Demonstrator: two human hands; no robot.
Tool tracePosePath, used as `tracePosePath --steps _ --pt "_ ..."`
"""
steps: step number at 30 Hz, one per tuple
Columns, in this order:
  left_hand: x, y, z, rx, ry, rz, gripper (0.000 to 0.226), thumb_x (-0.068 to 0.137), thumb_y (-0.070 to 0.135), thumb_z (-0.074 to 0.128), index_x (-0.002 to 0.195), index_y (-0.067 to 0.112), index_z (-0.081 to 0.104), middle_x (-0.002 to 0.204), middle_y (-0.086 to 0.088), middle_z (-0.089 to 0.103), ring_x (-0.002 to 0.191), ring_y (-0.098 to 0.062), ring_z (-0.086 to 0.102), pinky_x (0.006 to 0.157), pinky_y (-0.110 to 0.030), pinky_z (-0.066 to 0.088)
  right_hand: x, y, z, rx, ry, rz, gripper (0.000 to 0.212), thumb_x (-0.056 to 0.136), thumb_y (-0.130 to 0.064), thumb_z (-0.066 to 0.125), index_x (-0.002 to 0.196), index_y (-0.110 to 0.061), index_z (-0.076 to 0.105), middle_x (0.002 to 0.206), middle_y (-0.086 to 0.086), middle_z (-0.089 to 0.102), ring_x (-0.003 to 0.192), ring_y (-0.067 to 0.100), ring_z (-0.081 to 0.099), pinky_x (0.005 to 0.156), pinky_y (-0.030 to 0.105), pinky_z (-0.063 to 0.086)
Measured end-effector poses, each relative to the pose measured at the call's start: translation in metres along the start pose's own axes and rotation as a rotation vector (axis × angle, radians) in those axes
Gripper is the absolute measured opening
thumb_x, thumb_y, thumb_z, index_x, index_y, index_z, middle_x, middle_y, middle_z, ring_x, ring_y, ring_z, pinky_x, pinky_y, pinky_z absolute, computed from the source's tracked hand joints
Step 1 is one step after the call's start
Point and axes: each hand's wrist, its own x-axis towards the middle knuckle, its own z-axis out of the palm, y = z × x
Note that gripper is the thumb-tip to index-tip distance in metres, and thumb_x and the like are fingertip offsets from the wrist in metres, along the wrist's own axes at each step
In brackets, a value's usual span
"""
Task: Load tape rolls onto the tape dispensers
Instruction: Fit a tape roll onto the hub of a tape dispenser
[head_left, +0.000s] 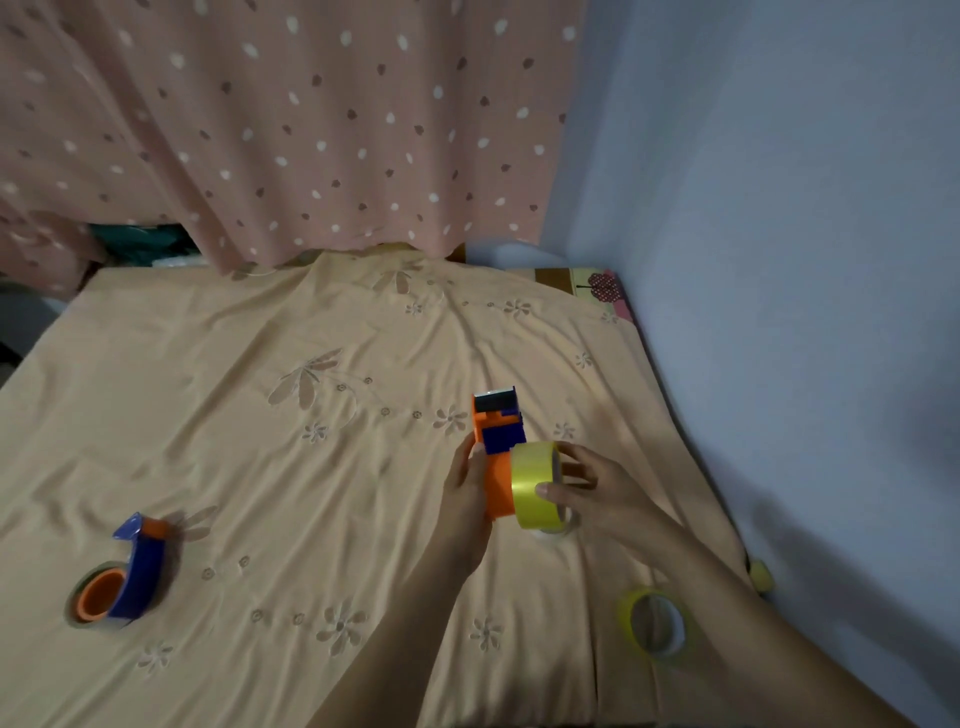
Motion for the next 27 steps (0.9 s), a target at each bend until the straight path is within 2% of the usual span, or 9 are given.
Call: tracePosePath --steps 4,8,11,13,17,20,22,25,27 --pt "-0.007 -0.003 0.004 0.009 -0.043 -0.029 0.047 0.107 0.044 0.039 0.142 0.018 0.055 0.132 -0.012 0.068 0.119 -0.036 0.064 0.095 -0.050 0.055 0.002 -0.003 0.002 -0.006 -0.038 0.028 0.050 0.076 -0.041 0.079 0.121 -0.042 0.055 0.119 -0.013 0.065 0.114 0.006 0.061 0.095 0.039 0.056" --pt "-0.012 -0.008 0.013 0.023 -0.108 -0.117 0.053 0.109 0.050 0.026 0.148 0.023 0.050 0.136 -0.019 0.066 0.125 -0.042 0.063 0.105 -0.065 0.048 0.002 -0.003 0.011 -0.016 -0.054 0.056 0.048 0.080 -0.038 0.077 0.124 -0.040 0.056 0.119 -0.006 0.067 0.108 0.008 0.066 0.088 0.031 0.059" --pt "-0.014 -0.007 0.015 -0.002 -0.142 -0.136 0.063 0.105 0.059 0.021 0.149 0.023 0.049 0.136 -0.015 0.067 0.126 -0.034 0.064 0.108 -0.056 0.049 0.000 -0.008 0.012 0.042 -0.049 0.083 0.044 0.082 -0.040 0.076 0.122 -0.036 0.058 0.110 -0.006 0.071 0.096 0.007 0.070 0.075 0.021 0.059" --pt "-0.017 -0.005 0.015 0.043 -0.191 -0.107 0.064 0.102 0.063 0.033 0.149 0.021 0.049 0.138 -0.015 0.065 0.127 -0.034 0.063 0.108 -0.054 0.050 0.000 -0.009 0.010 0.053 -0.055 0.092 0.041 0.082 -0.041 0.075 0.119 -0.037 0.058 0.108 -0.006 0.071 0.096 0.009 0.070 0.079 0.024 0.060" --pt "-0.017 -0.002 0.011 0.171 -0.273 -0.033 0.077 0.080 0.037 0.084 0.146 0.028 0.044 0.135 -0.015 0.065 0.124 -0.036 0.064 0.105 -0.058 0.051 0.002 -0.009 0.008 0.006 -0.061 0.099 0.052 0.081 -0.050 0.072 0.129 -0.035 0.056 0.117 -0.006 0.069 0.106 0.011 0.067 0.086 0.027 0.057" --pt "-0.014 -0.004 0.007 0.198 -0.353 0.007 0.080 0.080 0.009 0.085 0.145 0.028 0.044 0.134 -0.014 0.066 0.120 -0.033 0.067 0.095 -0.048 0.059 -0.002 -0.014 0.007 0.024 -0.101 0.090 0.037 0.086 -0.054 0.064 0.120 -0.040 0.057 0.117 -0.004 0.069 0.108 0.013 0.067 0.095 0.035 0.056" --pt "-0.013 -0.004 0.009 0.200 -0.338 0.017 0.085 0.075 0.007 0.088 0.145 0.030 0.045 0.135 -0.015 0.063 0.117 -0.033 0.069 0.093 -0.049 0.060 -0.005 -0.018 0.007 0.022 -0.110 0.089 0.021 0.092 -0.052 0.056 0.111 -0.042 0.058 0.115 -0.004 0.069 0.106 0.013 0.067 0.096 0.037 0.056" --pt "-0.012 -0.008 0.014 0.225 -0.299 0.054 0.085 0.069 0.013 0.091 0.142 0.031 0.051 0.137 -0.017 0.061 0.117 -0.035 0.068 0.095 -0.058 0.058 -0.006 -0.019 0.008 -0.084 -0.046 0.010 0.039 0.095 -0.048 0.054 0.130 -0.031 0.055 0.122 -0.011 0.061 0.112 0.008 0.061 0.093 0.027 0.052" --pt "-0.010 -0.011 0.014 0.231 -0.276 0.078 0.083 0.070 0.009 0.088 0.142 0.031 0.052 0.137 -0.015 0.063 0.118 -0.034 0.069 0.094 -0.058 0.058 -0.003 -0.017 0.008 -0.129 0.032 -0.059 0.042 0.091 -0.047 0.061 0.129 -0.030 0.057 0.124 -0.014 0.060 0.115 0.006 0.058 0.091 0.024 0.051"
